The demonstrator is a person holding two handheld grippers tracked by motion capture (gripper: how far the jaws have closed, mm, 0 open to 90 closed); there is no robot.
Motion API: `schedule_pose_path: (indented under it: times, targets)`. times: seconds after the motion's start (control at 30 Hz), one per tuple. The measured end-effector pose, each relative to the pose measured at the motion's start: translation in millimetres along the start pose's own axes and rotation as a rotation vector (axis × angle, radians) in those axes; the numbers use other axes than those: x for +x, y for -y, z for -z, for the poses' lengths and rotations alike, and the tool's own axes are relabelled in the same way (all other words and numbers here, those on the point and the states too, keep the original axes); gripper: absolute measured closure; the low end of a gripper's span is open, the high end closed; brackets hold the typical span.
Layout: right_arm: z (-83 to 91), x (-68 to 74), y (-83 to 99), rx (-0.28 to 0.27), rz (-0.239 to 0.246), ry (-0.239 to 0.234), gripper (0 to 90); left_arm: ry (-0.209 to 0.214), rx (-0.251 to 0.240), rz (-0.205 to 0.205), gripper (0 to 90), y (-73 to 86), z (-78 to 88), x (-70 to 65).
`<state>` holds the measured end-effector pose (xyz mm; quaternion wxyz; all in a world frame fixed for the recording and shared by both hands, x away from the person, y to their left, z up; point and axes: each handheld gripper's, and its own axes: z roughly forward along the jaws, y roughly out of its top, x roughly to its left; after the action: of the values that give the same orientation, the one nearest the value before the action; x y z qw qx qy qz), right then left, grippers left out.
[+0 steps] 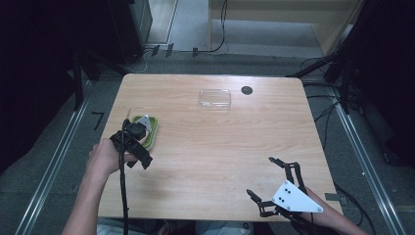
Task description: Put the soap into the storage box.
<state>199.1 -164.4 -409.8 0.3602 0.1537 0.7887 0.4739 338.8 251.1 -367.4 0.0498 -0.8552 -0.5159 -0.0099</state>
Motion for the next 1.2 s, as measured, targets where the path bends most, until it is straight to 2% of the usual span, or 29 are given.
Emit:
schedule_pose_path:
  times: [0.23,0.67,0.77,1.2]
  targets:
    - [0.1,0.0,0.0,0.001,-0.003,0.001,0.0,-0.001,0.005,-0.014,8.0,19.9,-9.0,-9.6]
    - [-0.1,0.3,-0.2,0.000,0.002,0.000,0.0,0.030,0.017,-0.009,6.9,47.9,-35.8,-20.8]
    - [0.0,0.4,-0.2,0.000,0.003,0.001,0.0,0.039,0.014,-0.009,6.8,57.3,-45.6,-27.2]
    - [0.0,0.6,-0.4,0.005,0.005,0.000,0.0,0.045,-0.006,-0.008,5.4,77.4,-67.3,-45.0]
